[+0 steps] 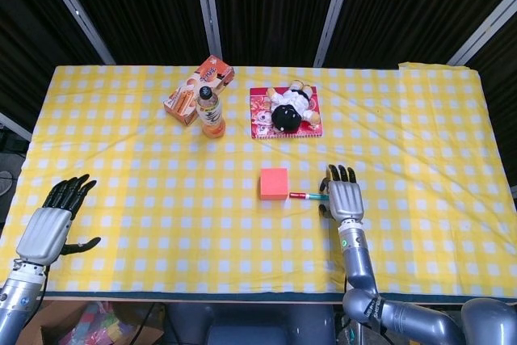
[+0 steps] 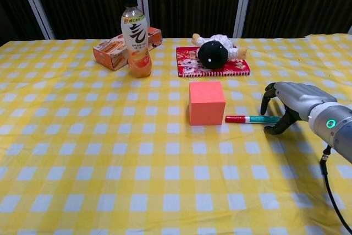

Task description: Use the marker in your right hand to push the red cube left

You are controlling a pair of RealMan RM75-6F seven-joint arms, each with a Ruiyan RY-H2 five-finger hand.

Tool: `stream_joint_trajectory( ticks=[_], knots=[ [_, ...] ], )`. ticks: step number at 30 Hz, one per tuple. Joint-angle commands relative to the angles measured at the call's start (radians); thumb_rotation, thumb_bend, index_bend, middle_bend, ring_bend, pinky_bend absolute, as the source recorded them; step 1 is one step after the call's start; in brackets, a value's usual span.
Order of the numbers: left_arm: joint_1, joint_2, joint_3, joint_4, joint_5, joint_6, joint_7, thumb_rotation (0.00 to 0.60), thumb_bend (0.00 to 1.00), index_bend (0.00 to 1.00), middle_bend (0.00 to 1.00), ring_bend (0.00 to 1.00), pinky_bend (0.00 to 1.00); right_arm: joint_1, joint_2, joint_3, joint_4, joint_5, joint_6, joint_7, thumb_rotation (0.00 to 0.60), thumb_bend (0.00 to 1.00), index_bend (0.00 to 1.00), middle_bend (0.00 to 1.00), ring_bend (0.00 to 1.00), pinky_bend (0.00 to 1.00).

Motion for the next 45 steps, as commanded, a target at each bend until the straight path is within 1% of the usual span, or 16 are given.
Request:
stream_joint_trajectory(
  ticks=[1, 5, 9, 15, 19, 26, 34, 40, 45],
  knots=[
    [0.000, 0.000, 0.000, 0.000, -0.001, -0.001, -0.002, 0.600, 0.00, 0.00, 0.00, 0.00, 0.00, 0.006, -0.007, 0.004, 0.016, 0.005, -0.006, 0.009, 0.600, 0.40, 0.49, 0.13, 0.00, 0.00],
    [-0.001, 0.001, -0.001, 0.000, -0.002, -0.003, -0.005, 0.600, 0.00, 0.00, 0.00, 0.00, 0.00, 0.009, -0.011, 0.000, 0.029, 0.008, -0.011, 0.017, 0.600, 0.50, 0.52, 0.13, 0.00, 0.00],
    [-0.002, 0.002, -0.001, 0.000, -0.003, -0.005, -0.006, 0.600, 0.00, 0.00, 0.00, 0.00, 0.00, 0.010, -0.016, -0.009, 0.040, 0.013, -0.016, 0.017, 0.600, 0.56, 0.53, 0.13, 0.00, 0.00],
    [-0.002, 0.002, -0.001, -0.001, -0.003, -0.004, -0.008, 0.600, 0.00, 0.00, 0.00, 0.00, 0.00, 0.011, -0.020, -0.015, 0.039, 0.016, -0.016, 0.021, 0.600, 0.56, 0.55, 0.14, 0.00, 0.00],
    [-0.001, 0.003, -0.001, -0.002, -0.004, -0.005, -0.007, 0.600, 0.00, 0.00, 0.00, 0.00, 0.00, 0.010, -0.011, -0.014, 0.016, 0.004, -0.006, 0.032, 0.600, 0.56, 0.55, 0.14, 0.00, 0.00],
    [-0.001, 0.003, 0.001, -0.004, 0.000, -0.003, -0.004, 0.600, 0.00, 0.00, 0.00, 0.00, 0.00, 0.021, 0.011, 0.009, -0.037, -0.005, 0.021, 0.023, 0.600, 0.56, 0.55, 0.14, 0.00, 0.00],
    [-0.004, 0.006, 0.000, -0.002, -0.001, -0.008, -0.014, 0.600, 0.00, 0.00, 0.00, 0.00, 0.00, 0.037, 0.025, 0.026, -0.051, 0.020, 0.028, -0.001, 0.600, 0.56, 0.55, 0.14, 0.00, 0.00],
    [-0.008, 0.010, 0.002, -0.003, 0.002, -0.014, -0.024, 0.600, 0.00, 0.00, 0.00, 0.00, 0.00, 0.058, -0.001, 0.028, -0.038, 0.042, 0.025, -0.018, 0.600, 0.56, 0.55, 0.14, 0.00, 0.00],
    [-0.010, 0.013, 0.001, -0.002, 0.000, -0.019, -0.036, 0.600, 0.00, 0.00, 0.00, 0.00, 0.00, 0.085, -0.046, 0.029, -0.019, 0.053, 0.017, -0.028, 0.600, 0.56, 0.55, 0.14, 0.00, 0.00]
  ],
)
